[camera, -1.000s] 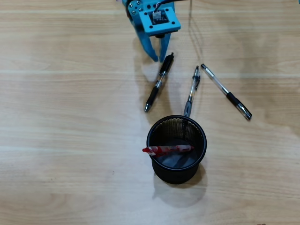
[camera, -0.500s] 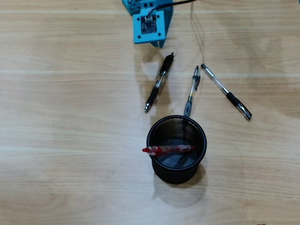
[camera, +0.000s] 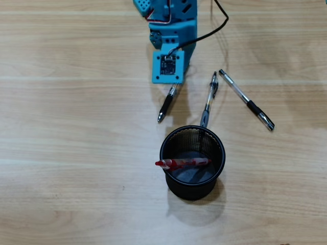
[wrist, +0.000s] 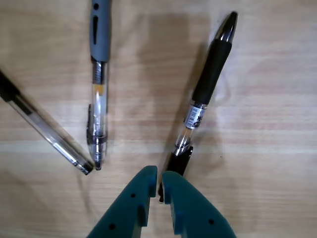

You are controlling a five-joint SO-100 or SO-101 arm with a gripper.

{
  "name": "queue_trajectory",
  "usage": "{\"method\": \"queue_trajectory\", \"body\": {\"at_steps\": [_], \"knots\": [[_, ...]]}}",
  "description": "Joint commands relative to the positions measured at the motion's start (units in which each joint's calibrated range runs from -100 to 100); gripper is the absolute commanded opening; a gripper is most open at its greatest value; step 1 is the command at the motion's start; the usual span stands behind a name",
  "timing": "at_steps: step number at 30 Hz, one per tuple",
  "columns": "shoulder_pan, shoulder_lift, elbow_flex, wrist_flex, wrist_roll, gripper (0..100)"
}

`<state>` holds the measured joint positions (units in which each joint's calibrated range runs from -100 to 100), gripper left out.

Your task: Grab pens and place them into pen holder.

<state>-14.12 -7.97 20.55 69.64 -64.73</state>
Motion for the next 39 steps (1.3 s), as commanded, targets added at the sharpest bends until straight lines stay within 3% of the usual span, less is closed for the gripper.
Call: {"method": "queue_trajectory", "body": {"at_steps": [1,6,14,24,39], "knots": [[2.1,3.8,-1.3,-0.8,-0.1,4],[2.1,7.4,-4.1,-0.8,-0.1,13],[1.8,10.9,-8.0,-0.8,-0.1,13],[2.4,20.6,-7.4,-11.7,-0.1,13],[5.5,23.6,-1.6,-11.1,-0.2,13]]}}
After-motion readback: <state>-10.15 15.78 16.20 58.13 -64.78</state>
